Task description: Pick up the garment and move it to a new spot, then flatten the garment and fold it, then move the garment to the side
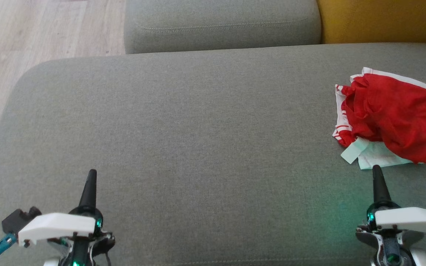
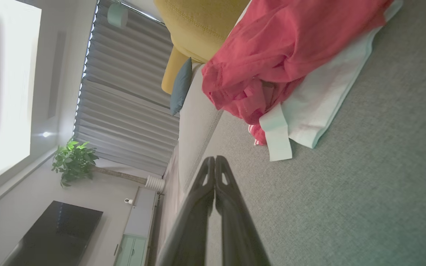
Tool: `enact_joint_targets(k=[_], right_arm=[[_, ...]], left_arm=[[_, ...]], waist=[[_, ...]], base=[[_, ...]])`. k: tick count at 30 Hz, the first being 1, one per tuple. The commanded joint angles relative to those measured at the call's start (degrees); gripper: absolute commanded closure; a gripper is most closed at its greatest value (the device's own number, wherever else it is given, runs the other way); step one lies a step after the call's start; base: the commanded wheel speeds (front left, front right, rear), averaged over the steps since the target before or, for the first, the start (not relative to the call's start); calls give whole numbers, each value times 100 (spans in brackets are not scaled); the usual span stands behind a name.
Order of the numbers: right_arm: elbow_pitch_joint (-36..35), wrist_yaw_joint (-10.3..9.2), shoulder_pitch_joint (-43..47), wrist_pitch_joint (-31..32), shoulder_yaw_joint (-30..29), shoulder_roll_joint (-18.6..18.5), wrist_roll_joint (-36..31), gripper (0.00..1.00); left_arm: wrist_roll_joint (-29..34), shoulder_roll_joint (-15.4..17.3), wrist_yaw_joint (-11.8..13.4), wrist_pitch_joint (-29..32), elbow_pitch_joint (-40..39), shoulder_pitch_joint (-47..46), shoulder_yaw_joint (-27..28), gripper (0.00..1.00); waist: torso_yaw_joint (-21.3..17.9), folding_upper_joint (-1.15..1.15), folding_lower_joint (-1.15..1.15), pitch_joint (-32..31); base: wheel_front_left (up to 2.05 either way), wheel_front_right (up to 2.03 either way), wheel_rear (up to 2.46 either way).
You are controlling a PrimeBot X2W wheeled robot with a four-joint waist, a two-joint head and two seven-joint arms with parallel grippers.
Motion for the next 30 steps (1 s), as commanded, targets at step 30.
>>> enact_joint_targets(k=[30], right_arm=[[-276,36,-474,532,-258,-106,2053,100]], left_arm=[[-1820,90,-237,534,-14,-500,629,100]], waist=[[-59,0,0,-11]], base=[[0,0,0]])
